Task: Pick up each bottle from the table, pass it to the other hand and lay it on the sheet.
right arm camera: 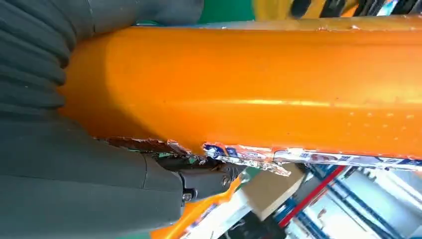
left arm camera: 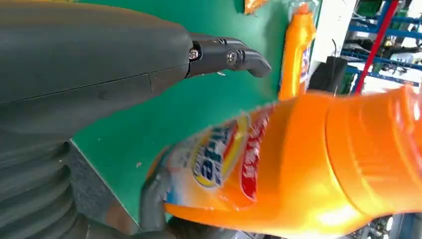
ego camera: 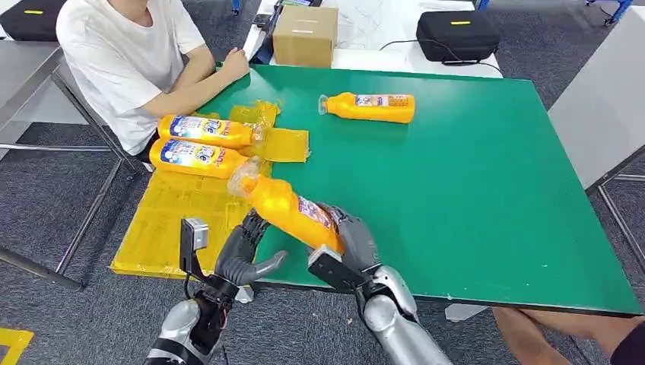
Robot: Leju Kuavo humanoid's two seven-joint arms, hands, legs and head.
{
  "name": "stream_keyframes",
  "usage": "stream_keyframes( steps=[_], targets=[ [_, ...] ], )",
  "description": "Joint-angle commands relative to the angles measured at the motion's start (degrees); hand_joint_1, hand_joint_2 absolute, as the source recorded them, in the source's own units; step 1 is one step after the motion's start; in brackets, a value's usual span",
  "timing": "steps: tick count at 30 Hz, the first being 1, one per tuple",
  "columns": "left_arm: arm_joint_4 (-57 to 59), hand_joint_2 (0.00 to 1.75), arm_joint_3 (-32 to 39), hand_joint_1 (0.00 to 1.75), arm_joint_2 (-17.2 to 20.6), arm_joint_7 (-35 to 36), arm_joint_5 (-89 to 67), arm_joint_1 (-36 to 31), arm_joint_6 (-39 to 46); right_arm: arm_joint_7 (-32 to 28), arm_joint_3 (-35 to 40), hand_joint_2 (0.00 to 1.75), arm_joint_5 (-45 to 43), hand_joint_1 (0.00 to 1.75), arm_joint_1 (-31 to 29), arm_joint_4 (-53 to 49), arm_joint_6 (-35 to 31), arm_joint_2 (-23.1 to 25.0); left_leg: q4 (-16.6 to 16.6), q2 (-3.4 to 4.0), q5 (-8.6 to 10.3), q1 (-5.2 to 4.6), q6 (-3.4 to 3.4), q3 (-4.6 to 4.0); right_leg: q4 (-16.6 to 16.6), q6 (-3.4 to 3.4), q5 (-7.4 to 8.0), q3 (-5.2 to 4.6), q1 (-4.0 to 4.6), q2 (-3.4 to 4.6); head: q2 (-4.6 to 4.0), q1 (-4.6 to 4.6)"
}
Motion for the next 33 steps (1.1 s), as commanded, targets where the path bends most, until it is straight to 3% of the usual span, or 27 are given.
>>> stream_keyframes(
  steps=[1, 22, 33],
  targets=[
    [1.00, 1.75, -0.99, 0.00, 0.87, 0.41, 0.18, -1.28, 0.17, -0.07, 2.39, 1.75, -0.10, 1.75, -2.23, 4.65, -0.40, -0.02, -0.02, 0.06, -0.08, 0.04, -0.05, 0.20, -0.05, -0.07, -0.05, 0.21, 0.05, 0.06, 0.00, 0.02],
    [2.01, 1.75, -3.99, 0.00, 0.42, 2.12, 8.56, -4.44, -2.32, -1.69, 11.85, 1.75, -5.16, 1.75, -9.37, 15.22, 0.38, 7.72, -0.01, 0.11, -0.05, 0.04, -0.05, 0.14, -0.01, -0.07, -0.02, 0.11, 0.03, 0.10, 0.00, 0.02],
    [-0.11, 1.75, -1.39, 0.00, 0.78, 0.59, 9.79, -4.25, -1.03, -1.19, 14.16, 1.75, -6.27, 1.75, -9.20, 16.38, 1.46, 7.07, -0.04, 0.01, -0.04, 0.04, -0.07, 0.20, -0.05, -0.08, -0.05, 0.20, 0.03, 0.00, 0.00, 0.00]
  ],
)
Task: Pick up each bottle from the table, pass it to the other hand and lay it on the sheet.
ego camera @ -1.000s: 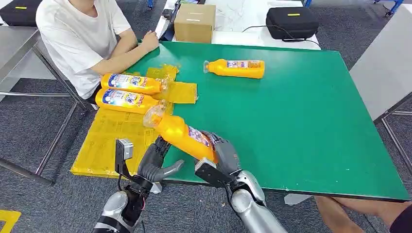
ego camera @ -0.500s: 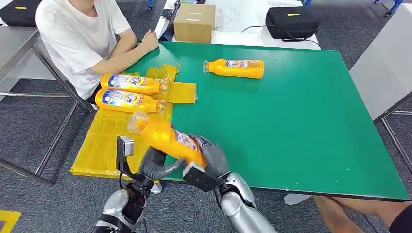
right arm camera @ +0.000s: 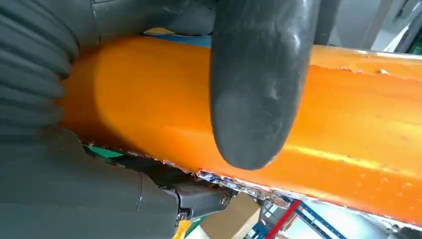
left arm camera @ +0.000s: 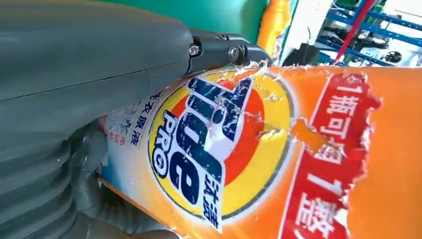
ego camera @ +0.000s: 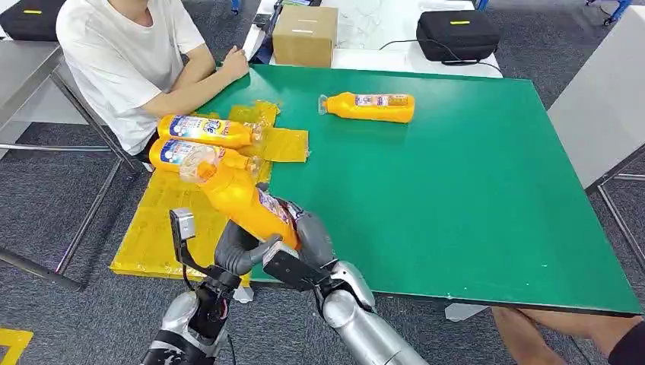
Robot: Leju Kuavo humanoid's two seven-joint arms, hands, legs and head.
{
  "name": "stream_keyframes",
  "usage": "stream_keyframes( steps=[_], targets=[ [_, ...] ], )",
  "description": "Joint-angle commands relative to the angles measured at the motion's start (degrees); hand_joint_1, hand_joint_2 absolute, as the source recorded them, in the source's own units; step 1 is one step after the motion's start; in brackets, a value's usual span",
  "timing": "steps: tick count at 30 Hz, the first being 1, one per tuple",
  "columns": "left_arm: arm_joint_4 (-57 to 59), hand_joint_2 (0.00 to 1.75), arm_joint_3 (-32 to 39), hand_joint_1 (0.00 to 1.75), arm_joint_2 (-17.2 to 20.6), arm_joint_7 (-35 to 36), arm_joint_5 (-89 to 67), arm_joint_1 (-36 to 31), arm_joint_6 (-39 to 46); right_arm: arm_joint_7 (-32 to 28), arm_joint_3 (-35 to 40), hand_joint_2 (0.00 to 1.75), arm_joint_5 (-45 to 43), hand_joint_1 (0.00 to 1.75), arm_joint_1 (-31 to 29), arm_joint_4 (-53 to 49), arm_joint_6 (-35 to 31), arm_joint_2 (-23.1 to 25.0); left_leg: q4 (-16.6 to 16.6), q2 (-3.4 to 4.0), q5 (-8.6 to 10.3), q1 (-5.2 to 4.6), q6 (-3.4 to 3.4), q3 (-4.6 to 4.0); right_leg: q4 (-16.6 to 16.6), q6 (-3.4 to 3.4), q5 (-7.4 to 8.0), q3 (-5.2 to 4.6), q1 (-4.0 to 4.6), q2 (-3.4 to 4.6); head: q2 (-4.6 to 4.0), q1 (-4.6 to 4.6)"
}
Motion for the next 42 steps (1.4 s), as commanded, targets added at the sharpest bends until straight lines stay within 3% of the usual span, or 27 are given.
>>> stream_keyframes(
  steps=[1, 2, 3, 4, 6, 7, 8, 9, 10, 12, 13, 31, 37, 42],
  targets=[
    [0.74, 1.75, 0.17, 0.00, 0.92, -0.19, 0.37, -2.37, 0.35, 0.58, 4.98, 1.75, 0.31, 1.75, -3.20, 7.49, 2.25, -0.35, -0.01, 0.00, -0.11, 0.09, -0.08, 0.28, -0.05, -0.10, -0.09, 0.31, 0.09, 0.00, 0.00, 0.02],
    [0.58, 1.75, 0.33, 0.00, 0.58, -0.40, 0.51, -2.40, 0.33, 0.96, 5.34, 1.75, 0.55, 1.75, -3.33, 8.10, 2.43, -0.34, -0.02, 0.00, -0.10, 0.08, -0.08, 0.28, -0.06, -0.10, -0.09, 0.29, 0.09, 0.00, 0.00, 0.00],
    [0.45, 1.75, 0.61, 0.59, 0.27, -0.52, 0.77, -2.43, 0.49, 1.28, 5.69, 1.75, 0.52, 1.75, -3.50, 8.91, 3.16, -0.34, -0.01, -0.01, -0.12, 0.10, -0.09, 0.34, -0.05, -0.12, -0.11, 0.36, 0.11, -0.01, 0.00, 0.02],
    [0.18, 1.75, 0.77, 1.75, 0.07, -0.56, 1.07, -2.43, 0.62, 1.71, 6.35, 1.75, 1.00, 1.75, -3.65, 9.93, 3.70, -0.31, -0.02, -0.03, -0.08, 0.07, -0.07, 0.22, -0.05, -0.09, -0.08, 0.25, 0.08, -0.03, 0.00, 0.00],
    [-0.31, 1.75, 0.84, 1.75, 0.06, -0.71, 1.10, -2.29, 0.74, 1.97, 7.29, 1.75, 1.83, 1.75, -4.02, 11.12, 3.83, -0.23, -0.01, -0.06, -0.08, 0.08, -0.07, 0.24, -0.05, -0.09, -0.09, 0.27, 0.09, -0.06, 0.00, 0.00],
    [-0.45, 1.75, 0.87, 1.75, 0.09, -0.72, 1.10, -2.23, 0.77, 1.98, 7.44, 1.75, 1.99, 1.40, -4.04, 11.38, 3.66, -0.17, -0.03, -0.04, -0.04, 0.05, -0.05, 0.16, -0.04, -0.06, -0.05, 0.17, 0.05, -0.05, 0.00, 0.00],
    [-0.88, 1.75, 1.01, 1.75, 0.29, -1.12, 0.72, -1.96, 1.04, 3.35, 8.39, 1.75, 3.55, 0.16, -4.42, 12.15, 2.68, -0.10, -0.02, -0.07, -0.09, 0.09, -0.07, 0.28, -0.06, -0.10, -0.10, 0.31, 0.10, -0.07, 0.00, 0.00],
    [-1.10, 1.75, 1.14, 1.75, 0.39, -1.41, 0.26, -1.84, 1.40, 3.87, 8.70, 1.75, 4.31, 0.16, -4.44, 12.21, 1.78, -0.03, -0.01, -0.07, -0.08, 0.10, -0.07, 0.22, -0.06, -0.09, -0.09, 0.25, 0.11, -0.08, 0.00, 0.02],
    [-1.27, 1.75, 1.36, 1.75, 0.54, -1.48, -0.16, -1.72, 1.88, 4.29, 8.87, 1.75, 4.89, 0.00, -4.39, 12.29, 0.84, 0.13, -0.03, -0.07, -0.04, 0.06, -0.05, 0.17, -0.04, -0.07, -0.07, 0.17, 0.06, -0.09, 0.00, 0.00],
    [-1.14, 1.75, 2.04, 1.75, 0.46, -1.44, -0.28, -1.78, 2.26, 4.28, 9.22, 1.75, 5.90, 0.00, -4.13, 12.10, -0.75, 0.27, 0.01, -0.07, -0.16, 0.14, -0.11, 0.36, -0.07, -0.14, -0.16, 0.41, 0.15, -0.08, 0.00, 0.00],
    [-0.90, 1.75, 2.21, 1.75, 0.56, -1.27, -0.35, -1.95, 2.35, 4.15, 9.07, 0.00, 5.99, 0.00, -3.91, 11.88, -1.45, 0.31, -0.02, -0.04, -0.06, 0.06, -0.06, 0.17, -0.05, -0.07, -0.07, 0.18, 0.07, -0.04, 0.00, 0.02],
    [3.00, 1.75, 5.83, 1.75, 3.63, -2.61, -6.89, -6.43, 5.79, 1.17, 4.77, 0.00, 3.34, 0.00, -1.49, 6.20, -8.34, -0.13, -0.03, -0.05, -0.04, 0.06, -0.08, 0.18, -0.05, -0.08, -0.06, 0.19, 0.07, -0.06, 0.00, 0.02],
    [11.78, 1.75, 10.19, 1.75, 8.22, -6.37, -27.83, -11.92, 15.31, 0.85, 4.35, 0.00, 5.16, 0.00, -0.12, 2.90, -10.46, -0.54, -0.06, -0.06, 0.00, 0.05, -0.08, 0.18, -0.04, -0.09, -0.04, 0.16, 0.06, -0.06, 0.00, 0.02],
    [21.39, 1.75, 13.97, 1.75, 11.50, -8.35, -41.59, -16.27, 14.71, 0.00, 3.82, 0.00, 3.88, 0.00, 0.88, 1.62, -9.01, -0.58, -0.07, 0.01, -0.03, 0.11, -0.12, 0.29, -0.06, -0.13, -0.04, 0.26, 0.11, 0.00, 0.00, 0.02]
  ],
)
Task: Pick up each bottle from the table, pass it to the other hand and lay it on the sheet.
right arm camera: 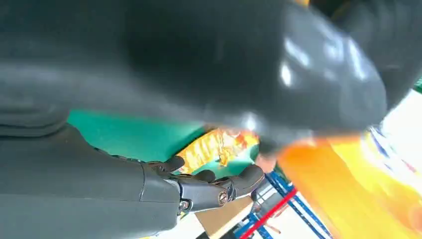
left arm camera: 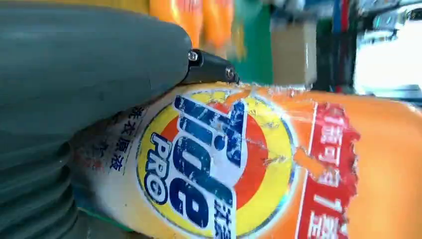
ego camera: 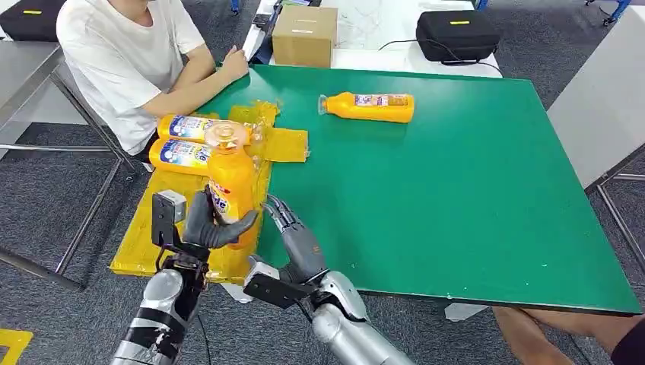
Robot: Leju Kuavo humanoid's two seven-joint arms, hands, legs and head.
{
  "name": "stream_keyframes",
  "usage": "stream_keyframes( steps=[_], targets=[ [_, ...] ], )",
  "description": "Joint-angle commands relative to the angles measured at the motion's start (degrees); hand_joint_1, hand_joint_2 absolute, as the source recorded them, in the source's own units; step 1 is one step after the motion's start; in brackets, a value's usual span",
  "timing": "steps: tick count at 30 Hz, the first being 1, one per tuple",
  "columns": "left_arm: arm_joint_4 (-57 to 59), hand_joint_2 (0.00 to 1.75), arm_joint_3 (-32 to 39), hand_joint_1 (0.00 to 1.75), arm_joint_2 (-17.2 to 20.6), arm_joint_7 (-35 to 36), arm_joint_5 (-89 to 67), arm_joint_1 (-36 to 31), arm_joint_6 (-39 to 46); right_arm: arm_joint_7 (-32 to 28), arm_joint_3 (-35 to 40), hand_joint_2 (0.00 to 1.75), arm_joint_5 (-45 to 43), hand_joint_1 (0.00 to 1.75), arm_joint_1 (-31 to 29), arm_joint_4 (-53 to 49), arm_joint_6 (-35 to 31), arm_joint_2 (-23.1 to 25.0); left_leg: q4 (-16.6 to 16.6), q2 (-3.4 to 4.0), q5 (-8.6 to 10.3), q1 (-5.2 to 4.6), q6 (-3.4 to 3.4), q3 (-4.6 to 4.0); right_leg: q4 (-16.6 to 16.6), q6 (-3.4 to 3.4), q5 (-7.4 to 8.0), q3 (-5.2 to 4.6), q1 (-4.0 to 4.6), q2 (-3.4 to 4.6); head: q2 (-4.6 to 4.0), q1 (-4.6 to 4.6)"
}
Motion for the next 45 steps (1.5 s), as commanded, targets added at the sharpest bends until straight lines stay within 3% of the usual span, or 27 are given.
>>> stream_keyframes(
  steps=[1, 6, 12, 16, 27, 31, 32, 33, 35, 36, 45],
  targets=[
    [19.83, 1.75, 5.59, 1.75, 7.98, -2.73, -18.93, -10.20, 2.41, -1.28, -1.02, 0.00, -1.05, 0.00, 0.66, -2.58, 1.58, -1.65, -0.07, -0.07, -0.01, 0.07, -0.08, 0.22, -0.06, -0.09, -0.05, 0.24, 0.07, -0.08, 0.00, 0.00],
    [23.79, 1.75, 5.75, 1.75, 8.42, -2.42, -21.68, -12.03, 1.69, -1.83, -1.02, 0.00, -1.62, 0.00, 0.81, -2.58, 1.94, -1.64, -0.02, -0.04, -0.07, 0.15, -0.08, 0.25, -0.02, -0.09, -0.10, 0.28, 0.14, -0.05, 0.00, 0.00],
    [37.20, 1.75, 3.03, 1.75, 12.76, -2.19, -33.47, -18.68, 4.44, -3.37, 0.34, 0.00, -3.31, 0.00, 1.28, -2.12, 4.26, -1.32, -0.02, -0.06, -0.05, 0.16, -0.09, 0.24, -0.03, -0.10, -0.07, 0.28, 0.15, -0.06, 0.00, 0.04],
    [43.41, 1.75, -0.55, 1.75, 15.45, -1.37, -39.87, -21.16, 1.26, -4.04, 1.45, 0.00, -4.49, 0.00, 0.48, -2.36, 5.77, -1.08, -0.04, 0.09, -0.04, 0.14, -0.09, 0.25, -0.01, -0.11, -0.02, 0.23, 0.12, 0.09, 0.00, 0.02],
    [44.53, 1.75, -2.45, 1.75, 15.91, -2.04, -42.47, -21.13, -0.51, -4.60, 1.31, 0.00, -5.73, 0.00, -0.02, -1.29, 6.52, -0.93, -0.12, 0.25, -0.06, 0.15, -0.10, 0.72, 0.02, -0.13, -0.01, 0.60, 0.13, 0.22, 0.00, 0.00],
    [43.72, 1.75, -7.16, 1.73, 16.80, -2.83, -46.96, -21.08, -1.80, -5.56, 1.12, 0.00, -6.91, 0.00, -0.42, 0.31, 7.31, -0.77, -0.14, 0.25, -0.04, 0.13, -0.10, 0.79, 0.01, -0.12, 0.01, 0.68, 0.11, 0.21, 0.00, 0.00],
    [43.53, 1.75, -7.40, 0.77, 16.56, -2.95, -47.01, -21.09, -2.18, -5.76, 0.97, 0.00, -7.11, 0.00, -0.54, 0.59, 7.26, -0.67, -0.10, 0.18, -0.02, 0.11, -0.08, 0.73, 0.04, -0.10, 0.01, 0.63, 0.09, 0.14, 0.00, 0.00],
    [43.34, 1.75, -7.71, 0.54, 16.34, -3.28, -46.94, -21.15, -2.93, -5.97, 0.91, 0.00, -7.21, 0.00, -0.75, 0.89, 7.30, -0.61, -0.13, 0.23, -0.04, 0.15, -0.11, 0.81, 0.00, -0.14, 0.01, 0.71, 0.13, 0.19, 0.00, 0.00],
    [43.23, 1.75, -7.77, 0.54, 16.18, -3.28, -46.96, -21.18, -2.91, -5.98, 0.90, 0.00, -7.22, 0.00, -0.85, 0.92, 7.35, -0.58, -0.11, 0.15, -0.01, 0.12, -0.08, 0.75, 0.04, -0.10, 0.01, 0.65, 0.10, 0.11, 0.00, 0.00],
    [43.15, 1.75, -7.83, 0.05, 16.04, -3.27, -46.96, -21.19, -2.91, -5.97, 0.87, 0.00, -7.25, 0.00, -0.93, 0.93, 7.38, -0.53, -0.13, 0.22, -0.04, 0.15, -0.11, 0.84, 0.00, -0.14, 0.01, 0.73, 0.13, 0.19, 0.00, 0.00],
    [37.50, 1.75, -12.40, 0.00, 15.96, -6.63, -43.23, -18.29, -7.94, -6.76, 0.21, 0.00, -7.43, 0.00, -1.23, 2.25, 6.91, -0.38, -0.13, 0.13, -0.04, 0.13, -0.11, 0.86, -0.01, -0.12, -0.04, 0.80, 0.10, 0.11, 0.00, 0.00]
  ],
)
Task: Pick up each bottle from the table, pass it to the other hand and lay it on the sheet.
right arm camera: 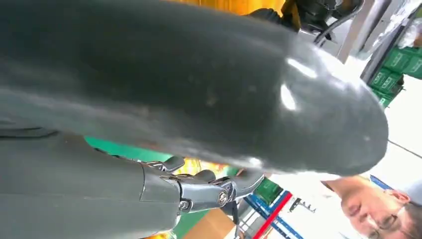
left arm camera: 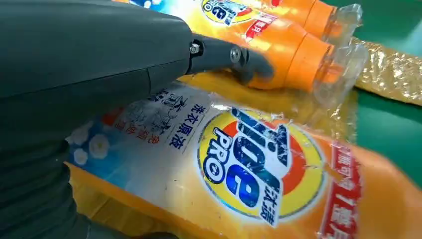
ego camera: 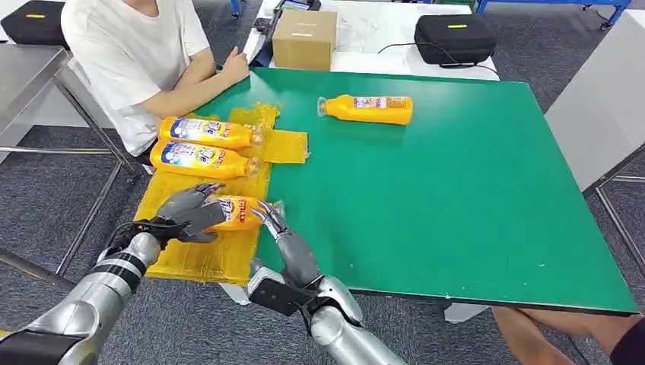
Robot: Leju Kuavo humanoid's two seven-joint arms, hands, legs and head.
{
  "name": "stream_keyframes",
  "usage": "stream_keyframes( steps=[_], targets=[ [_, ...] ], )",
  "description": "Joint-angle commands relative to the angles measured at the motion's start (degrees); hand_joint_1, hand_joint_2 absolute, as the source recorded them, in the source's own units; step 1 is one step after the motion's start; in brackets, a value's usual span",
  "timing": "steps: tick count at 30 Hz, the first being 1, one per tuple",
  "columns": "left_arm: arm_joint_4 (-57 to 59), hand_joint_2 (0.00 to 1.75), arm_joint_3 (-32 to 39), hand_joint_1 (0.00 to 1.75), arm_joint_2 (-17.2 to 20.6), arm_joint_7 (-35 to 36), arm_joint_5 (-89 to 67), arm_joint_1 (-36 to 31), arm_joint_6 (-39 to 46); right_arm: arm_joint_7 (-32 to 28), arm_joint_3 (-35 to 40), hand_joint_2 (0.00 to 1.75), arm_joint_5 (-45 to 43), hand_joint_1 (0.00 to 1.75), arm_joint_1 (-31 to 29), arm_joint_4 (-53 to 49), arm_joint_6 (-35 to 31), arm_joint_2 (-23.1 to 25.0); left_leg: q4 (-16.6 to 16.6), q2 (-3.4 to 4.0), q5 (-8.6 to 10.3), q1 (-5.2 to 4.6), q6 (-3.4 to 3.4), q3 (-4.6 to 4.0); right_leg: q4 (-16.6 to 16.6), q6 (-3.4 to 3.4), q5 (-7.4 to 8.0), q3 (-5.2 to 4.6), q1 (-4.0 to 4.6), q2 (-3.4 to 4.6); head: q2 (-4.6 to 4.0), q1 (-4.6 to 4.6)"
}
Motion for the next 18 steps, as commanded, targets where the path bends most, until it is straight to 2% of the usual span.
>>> stream_keyframes(
  steps=[1, 6, 10, 13, 18],
  targets=[
    [-1.94, 1.75, -6.35, 0.00, 0.65, -2.36, 3.03, 4.14, -4.46, -0.89, 0.40, 0.00, 0.07, 0.00, -2.97, 4.79, -0.10, -0.68, -0.09, 0.07, -0.05, 0.03, -0.04, 0.19, -0.11, -0.05, -0.02, 0.20, 0.03, 0.10, 0.00, 0.02],
    [-11.94, 1.75, -4.01, 0.00, -2.07, -2.22, 12.74, 8.49, -6.10, -0.98, -0.29, 0.00, 0.46, 0.00, -2.82, 5.39, -1.00, -0.65, -0.13, 0.03, -0.04, -0.01, -0.03, 0.22, -0.14, -0.06, -0.03, 0.25, 0.00, 0.07, 0.00, 0.00],
    [-15.05, 1.75, -3.20, 0.00, -2.29, -2.09, 15.61, 9.63, -6.52, -0.88, -0.40, 0.00, 0.68, 0.00, -2.73, 5.17, -1.06, -0.61, -0.04, -0.06, -0.04, 0.00, -0.02, 0.10, -0.10, -0.05, -0.05, 0.16, 0.01, -0.01, 0.00, 0.00],
    [-24.16, 1.75, 3.88, 0.00, -6.13, -1.24, 28.66, 13.21, -11.33, -0.54, -0.52, 0.00, 1.31, 0.00, -2.05, 4.49, -1.41, -0.67, -0.02, -0.03, -0.06, 0.02, -0.01, 0.05, -0.11, -0.05, -0.05, 0.13, 0.03, 0.01, 0.00, 0.02],
    [-25.28, 1.75, 3.82, 0.00, -6.20, -0.29, 28.81, 13.50, -11.45, -0.56, -0.48, 0.00, 1.36, 0.00, -1.98, 4.46, -1.45, -0.69, 0.05, -0.15, -0.09, 0.05, -0.03, -0.04, -0.08, -0.06, -0.11, 0.01, 0.07, -0.14, 0.00, 0.00]
  ],
)
